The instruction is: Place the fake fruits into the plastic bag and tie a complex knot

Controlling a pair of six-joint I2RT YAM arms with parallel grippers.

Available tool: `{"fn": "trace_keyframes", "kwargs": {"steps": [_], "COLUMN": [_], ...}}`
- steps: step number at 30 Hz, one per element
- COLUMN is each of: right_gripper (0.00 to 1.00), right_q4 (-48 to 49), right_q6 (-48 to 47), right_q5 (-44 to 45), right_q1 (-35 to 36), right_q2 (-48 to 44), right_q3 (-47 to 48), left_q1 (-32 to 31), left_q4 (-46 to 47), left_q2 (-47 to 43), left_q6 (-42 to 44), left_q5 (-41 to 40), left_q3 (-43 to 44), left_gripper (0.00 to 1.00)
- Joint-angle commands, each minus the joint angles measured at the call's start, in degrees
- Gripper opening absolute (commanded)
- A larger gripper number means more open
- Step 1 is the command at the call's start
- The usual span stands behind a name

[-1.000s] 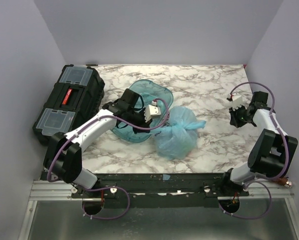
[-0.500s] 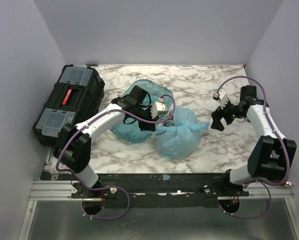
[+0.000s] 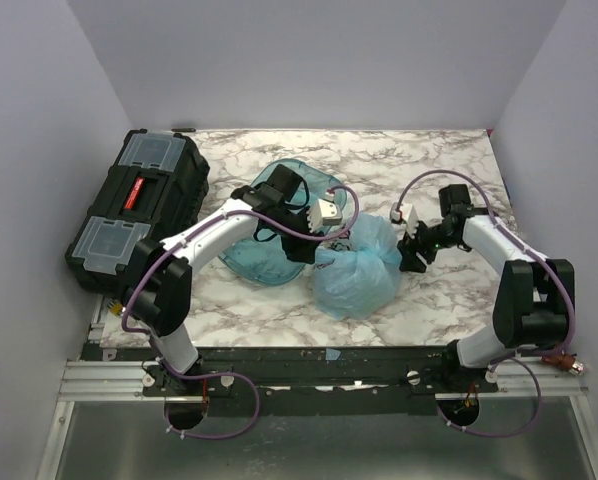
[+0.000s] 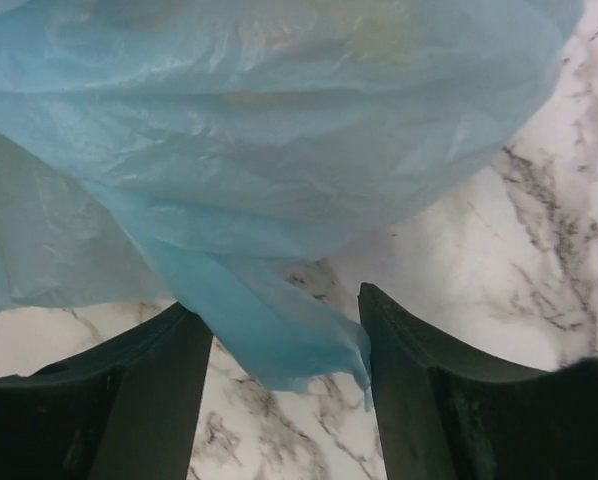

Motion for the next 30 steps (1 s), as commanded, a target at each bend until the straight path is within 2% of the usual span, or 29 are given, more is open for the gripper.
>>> {"fn": "trace_keyframes", "kwargs": {"steps": [1,3,4,6,7,9,10,15,18,23,27,30], "right_gripper": [0.54,0.39,0.28,0.03,0.01,0.01,0.01,0.01,0.01,0.01,0.01,0.01], "right_q4": [3.6,5.0,5.9,7.2,7.8,8.6,8.9,13.0,13.0,15.9,18.8,21.2], "right_q6": [-0.4,1.2,2.8,6.6,9.3,14.6,16.7,27.9,30.6,34.6,34.4,33.7], "right_q5": [2.2,2.9,3.2,4.3,5.3,7.8,8.8,12.1,12.3,10.7,17.2,20.7], "right_q1": [0.9,0.9,0.9,1.0,0.9,0.8,0.4,-6.4,-9.1,-9.0,-9.1,-9.1], "right_q2": [-0.9,-1.6,-1.9,-2.2,-2.3,-2.3,-2.1,1.0,4.6,7.1,10.5,15.5], "right_q3": [-2.7,-3.1,-2.9,-1.9,-0.7,2.2,4.0,12.6,17.5,20.2,22.9,25.6], "left_q1": [-0.8,-1.3,-1.6,-2.1,-2.4,-2.6,-2.6,-1.7,-0.7,-2.1,-2.2,-4.3], "left_q4": [-2.0,-2.3,-2.6,-3.4,-4.0,-6.2,-7.4,-10.7,-7.7,-1.2,3.5,3.8], "left_q2": [0.1,0.2,0.3,-0.1,-0.6,-2.4,-3.8,-12.7,-15.4,-8.4,-3.0,0.4], "left_q6": [3.9,5.0,5.4,5.6,5.6,5.7,5.8,9.4,7.9,-1.4,-8.2,-8.8], "left_q5": [-2.8,-3.3,-3.3,-3.1,-2.5,-0.4,1.1,7.6,7.7,5.9,4.8,4.3], "left_q3": [-0.9,-1.4,-1.5,-1.0,-0.6,0.7,1.2,-2.5,-5.9,0.4,5.6,7.8], "left_gripper": [0.53,0.53,0.49,0.29,0.2,0.03,0.0,0.0,0.0,0.0,0.0,0.0]}}
